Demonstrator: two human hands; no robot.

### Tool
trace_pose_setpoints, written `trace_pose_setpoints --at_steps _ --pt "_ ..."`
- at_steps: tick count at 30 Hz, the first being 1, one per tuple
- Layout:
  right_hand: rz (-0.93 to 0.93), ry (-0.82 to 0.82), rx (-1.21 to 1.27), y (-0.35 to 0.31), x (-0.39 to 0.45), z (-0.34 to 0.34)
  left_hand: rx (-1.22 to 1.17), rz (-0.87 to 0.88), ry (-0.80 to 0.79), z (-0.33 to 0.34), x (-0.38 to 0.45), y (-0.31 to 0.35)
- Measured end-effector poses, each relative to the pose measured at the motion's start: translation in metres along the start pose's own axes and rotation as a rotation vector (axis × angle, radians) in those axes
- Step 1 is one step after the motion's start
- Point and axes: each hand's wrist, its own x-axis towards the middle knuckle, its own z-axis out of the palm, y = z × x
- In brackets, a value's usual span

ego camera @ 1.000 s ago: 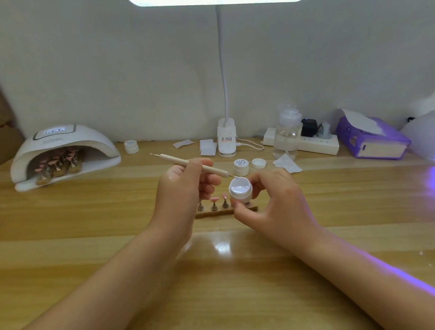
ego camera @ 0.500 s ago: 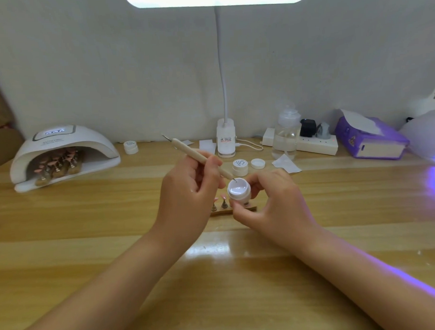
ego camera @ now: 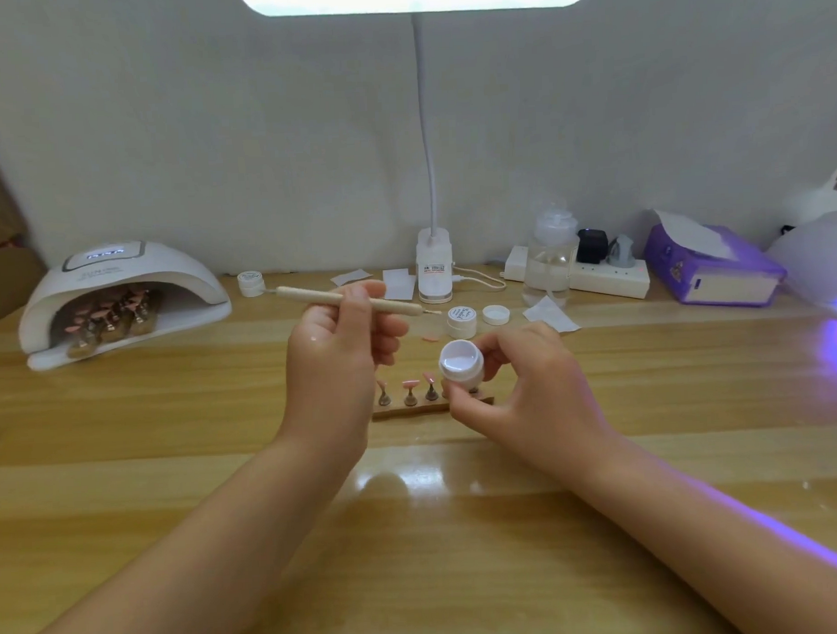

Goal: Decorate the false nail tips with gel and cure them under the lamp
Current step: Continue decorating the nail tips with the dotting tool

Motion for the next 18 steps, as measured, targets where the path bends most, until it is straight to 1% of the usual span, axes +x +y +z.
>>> trace_pose_setpoints --at_steps 3,6,9,11,15,18 --pt "0.017 0.020 0.009 0.003 0.003 -0.003 -0.224 -0.202 0.025 -0.001 0.006 0.002" --pt "0.062 0.056 -0.004 0.012 0.008 -0.007 -0.330 -0.287 0.039 -0.002 0.010 0.003" --pt "0.139 0.069 -0.029 0.025 0.015 -0.013 -0.378 -0.329 0.048 -0.003 0.012 0.001" --pt "0.214 0.049 -0.070 0.036 0.020 -0.016 -0.390 -0.345 0.054 -0.003 0.012 -0.001" --pt "0.355 -0.034 -0.184 0.056 0.021 -0.017 -0.355 -0.338 0.056 -0.003 0.010 -0.003" --pt "0.403 -0.101 -0.303 0.064 0.019 -0.013 -0.317 -0.305 0.063 -0.003 0.010 -0.004"
